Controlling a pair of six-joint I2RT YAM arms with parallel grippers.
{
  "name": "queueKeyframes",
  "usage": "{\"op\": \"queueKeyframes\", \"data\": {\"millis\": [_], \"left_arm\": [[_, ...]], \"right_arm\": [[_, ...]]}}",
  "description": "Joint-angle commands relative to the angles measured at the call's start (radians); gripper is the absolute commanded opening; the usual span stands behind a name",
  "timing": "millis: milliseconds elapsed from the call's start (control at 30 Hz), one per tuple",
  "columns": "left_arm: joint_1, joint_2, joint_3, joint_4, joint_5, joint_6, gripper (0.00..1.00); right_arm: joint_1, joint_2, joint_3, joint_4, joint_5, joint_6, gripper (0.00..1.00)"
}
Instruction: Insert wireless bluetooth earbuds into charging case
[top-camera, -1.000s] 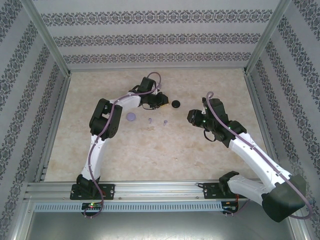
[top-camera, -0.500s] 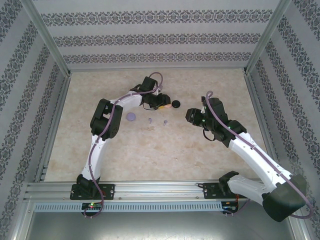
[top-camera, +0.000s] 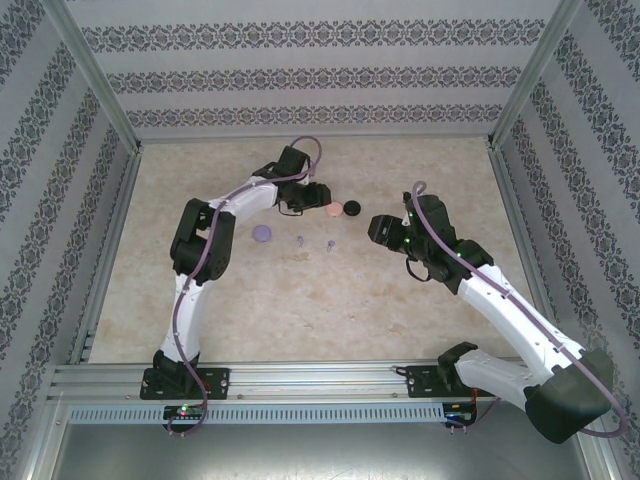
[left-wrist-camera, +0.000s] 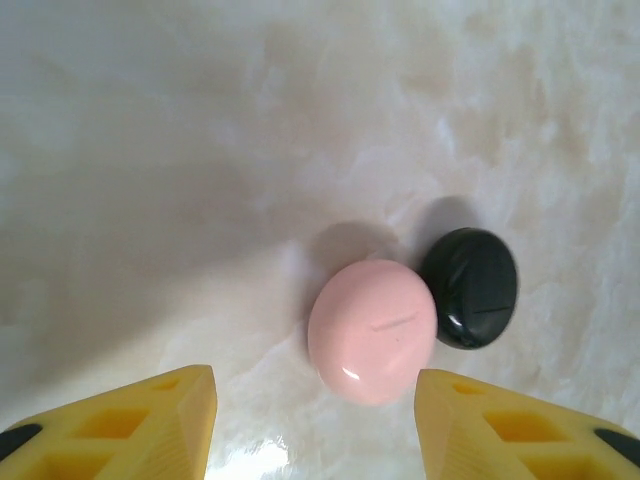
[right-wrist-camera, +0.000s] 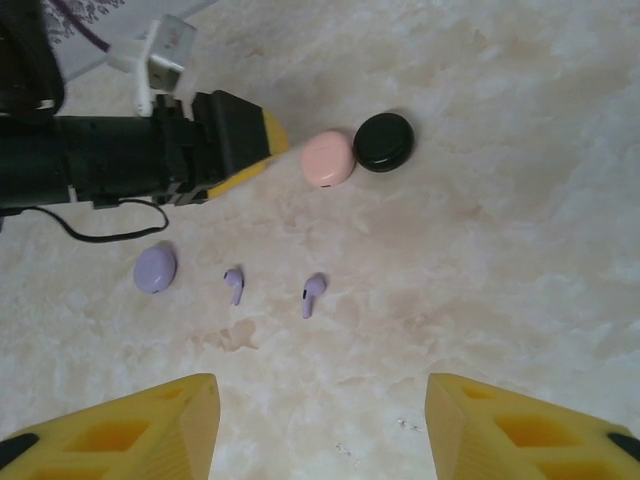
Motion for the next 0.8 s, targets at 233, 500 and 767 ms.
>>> {"op": "queueKeyframes", "data": {"millis": [233, 500, 767], "left_arm": [[0.054, -0.384, -0.197, 0.099, -0.148, 0.130, 0.55], [0.101, -0.645, -0.458, 0.269, -0.223, 0.145, 0.58], [0.171, -0.862, -0.674, 0.382, -0.286, 0.111, 0.73]], "right_arm": [[0.059, 0.078, 0.082, -0.011, 0.050, -0.047, 0.69], [0.137, 0.195, 0.180, -0.031, 0.112, -0.102, 0.71], [0.263, 0.377, 0.365, -0.082, 0.237, -0.203, 0.76]]}}
